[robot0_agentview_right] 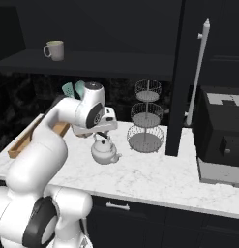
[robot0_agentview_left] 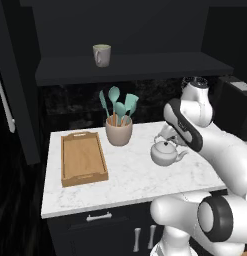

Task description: Pick the kettle from the counter and place it on the tray. Then pick the mug from the cabinet and place it on the tray. Then close the cabinet doors.

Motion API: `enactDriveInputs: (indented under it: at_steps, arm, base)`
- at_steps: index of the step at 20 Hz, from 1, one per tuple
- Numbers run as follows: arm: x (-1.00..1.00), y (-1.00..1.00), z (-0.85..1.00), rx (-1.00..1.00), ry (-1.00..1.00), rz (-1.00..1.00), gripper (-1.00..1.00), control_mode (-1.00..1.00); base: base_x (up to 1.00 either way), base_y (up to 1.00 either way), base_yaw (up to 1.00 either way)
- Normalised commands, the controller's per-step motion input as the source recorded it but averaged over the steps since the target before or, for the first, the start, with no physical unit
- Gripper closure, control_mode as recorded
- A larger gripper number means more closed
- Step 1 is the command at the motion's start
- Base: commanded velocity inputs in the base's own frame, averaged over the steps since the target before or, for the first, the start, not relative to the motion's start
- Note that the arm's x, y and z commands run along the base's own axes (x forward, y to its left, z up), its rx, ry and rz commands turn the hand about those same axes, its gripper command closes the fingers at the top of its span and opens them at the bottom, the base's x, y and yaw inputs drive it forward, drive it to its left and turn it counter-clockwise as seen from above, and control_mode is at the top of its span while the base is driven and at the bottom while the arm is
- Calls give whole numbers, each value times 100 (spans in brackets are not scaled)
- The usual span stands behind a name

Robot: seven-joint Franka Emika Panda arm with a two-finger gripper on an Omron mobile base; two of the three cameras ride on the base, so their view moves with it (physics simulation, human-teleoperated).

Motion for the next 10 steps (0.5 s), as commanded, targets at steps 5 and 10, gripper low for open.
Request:
enactDriveInputs:
  at_steps: [5,10]
  arm:
    - [35,-2,-18,0,0,3,-100,-100]
    - [37,-2,-21,0,0,0,-100,-100]
  base:
    - [0,0,0]
    - [0,0,0]
